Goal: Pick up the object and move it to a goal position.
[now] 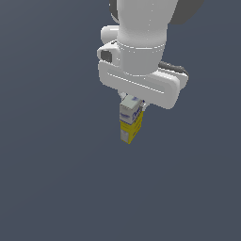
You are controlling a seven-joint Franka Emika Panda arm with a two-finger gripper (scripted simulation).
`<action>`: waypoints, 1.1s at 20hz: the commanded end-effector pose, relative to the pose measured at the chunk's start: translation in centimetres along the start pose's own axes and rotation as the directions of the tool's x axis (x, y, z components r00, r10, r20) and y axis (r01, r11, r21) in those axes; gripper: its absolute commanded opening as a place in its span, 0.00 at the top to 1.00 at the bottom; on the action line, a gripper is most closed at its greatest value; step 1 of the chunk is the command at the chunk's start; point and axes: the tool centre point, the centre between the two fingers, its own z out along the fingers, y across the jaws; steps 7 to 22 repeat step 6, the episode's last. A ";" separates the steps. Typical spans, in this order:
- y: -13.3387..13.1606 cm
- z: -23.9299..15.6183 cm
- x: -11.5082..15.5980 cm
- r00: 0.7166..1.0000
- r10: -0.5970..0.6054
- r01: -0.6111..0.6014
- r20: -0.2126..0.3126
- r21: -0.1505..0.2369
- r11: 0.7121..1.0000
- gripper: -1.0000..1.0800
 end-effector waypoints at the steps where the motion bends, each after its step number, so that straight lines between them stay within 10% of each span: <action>1: -0.1 -0.4 0.3 1.000 0.000 0.000 0.000 0.000 1.000 1.00; 22: -0.2 -0.6 0.4 1.000 0.000 0.000 0.000 0.000 1.000 1.00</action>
